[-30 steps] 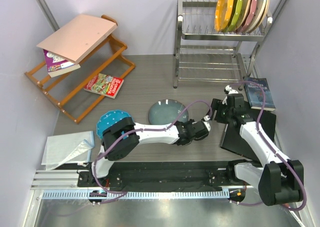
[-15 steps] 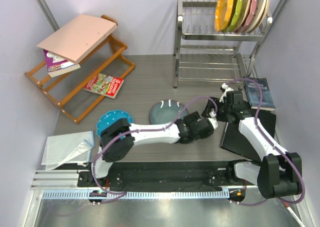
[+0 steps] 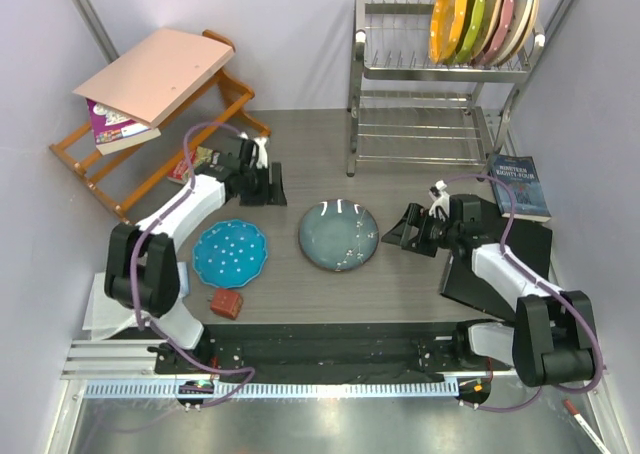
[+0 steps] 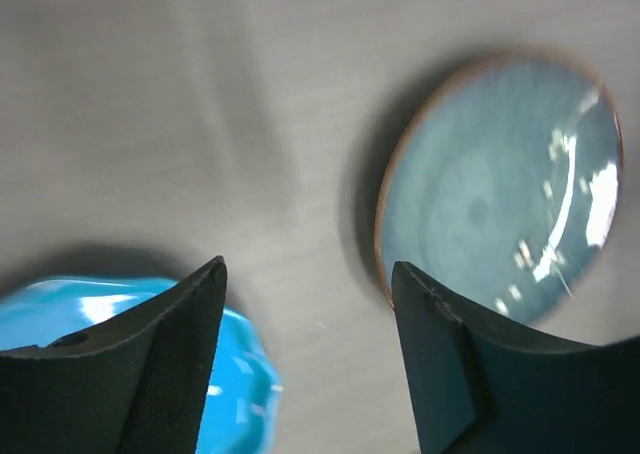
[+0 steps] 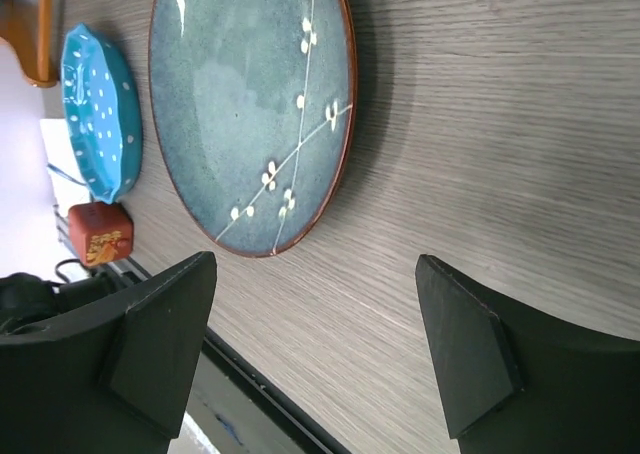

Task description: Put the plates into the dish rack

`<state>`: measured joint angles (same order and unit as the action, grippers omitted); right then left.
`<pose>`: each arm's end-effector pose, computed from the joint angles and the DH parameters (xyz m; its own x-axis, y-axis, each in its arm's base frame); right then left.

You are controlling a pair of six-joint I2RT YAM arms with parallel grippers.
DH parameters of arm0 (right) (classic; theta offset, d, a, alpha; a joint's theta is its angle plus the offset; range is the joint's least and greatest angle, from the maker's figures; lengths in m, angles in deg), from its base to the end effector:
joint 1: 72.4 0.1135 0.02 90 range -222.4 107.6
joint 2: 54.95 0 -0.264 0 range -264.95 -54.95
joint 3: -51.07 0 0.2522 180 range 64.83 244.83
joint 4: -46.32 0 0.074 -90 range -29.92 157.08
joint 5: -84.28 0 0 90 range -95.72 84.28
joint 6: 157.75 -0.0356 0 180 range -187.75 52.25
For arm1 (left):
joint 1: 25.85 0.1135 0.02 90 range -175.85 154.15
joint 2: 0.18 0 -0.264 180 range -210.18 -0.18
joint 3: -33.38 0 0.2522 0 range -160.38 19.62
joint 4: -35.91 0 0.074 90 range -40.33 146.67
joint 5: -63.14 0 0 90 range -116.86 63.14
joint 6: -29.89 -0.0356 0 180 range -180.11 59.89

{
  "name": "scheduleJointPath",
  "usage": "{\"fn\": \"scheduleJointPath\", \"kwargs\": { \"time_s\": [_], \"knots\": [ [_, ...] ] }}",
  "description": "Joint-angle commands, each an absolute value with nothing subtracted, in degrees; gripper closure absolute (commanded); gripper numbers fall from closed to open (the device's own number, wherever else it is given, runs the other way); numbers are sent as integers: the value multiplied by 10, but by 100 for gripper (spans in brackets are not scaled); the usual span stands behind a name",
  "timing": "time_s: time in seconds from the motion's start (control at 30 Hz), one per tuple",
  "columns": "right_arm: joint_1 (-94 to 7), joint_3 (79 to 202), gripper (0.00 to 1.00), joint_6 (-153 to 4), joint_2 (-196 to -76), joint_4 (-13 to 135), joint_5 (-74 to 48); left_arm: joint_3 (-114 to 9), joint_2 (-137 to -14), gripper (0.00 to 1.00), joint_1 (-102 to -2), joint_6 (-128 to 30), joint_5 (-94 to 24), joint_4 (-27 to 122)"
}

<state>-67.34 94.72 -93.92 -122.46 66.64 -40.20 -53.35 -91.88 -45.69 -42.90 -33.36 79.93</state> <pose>0.2211 0.0398 0.1834 -0.8335 0.2912 -0.4696 -0.1220 0.7319 0.6704 0.3287 -0.1229 0.2730 -0.7985 -0.0244 -0.6015 0.1788 0.9444 -0.2757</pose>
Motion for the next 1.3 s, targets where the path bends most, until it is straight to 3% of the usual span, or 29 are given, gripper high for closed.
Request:
{"fn": "scheduleJointPath", "kwargs": {
  "time_s": [0.0, 0.47, 0.67, 0.73, 0.97, 1.27],
  "knots": [
    [-676, 952, 13, -969, -1258, 606, -433, -487, -960, 34, -455, -367, -585, 755],
    [-676, 988, 13, -1018, -1428, 494, -427, -529, -1124, 48, -455, -345, -653, 735],
    [-674, 1022, 17, -1030, -1536, 458, -465, -522, -1159, 65, -455, -343, -677, 727],
    [-670, 1029, 19, -1036, -1558, 443, -482, -518, -1167, 78, -455, -344, -690, 719],
    [-648, 1032, 22, -1031, -1608, 448, -528, -529, -1209, 99, -456, -347, -702, 709],
    [-627, 1032, 27, -1023, -1616, 449, -543, -559, -1248, 100, -467, -340, -709, 698]
  ]
}}
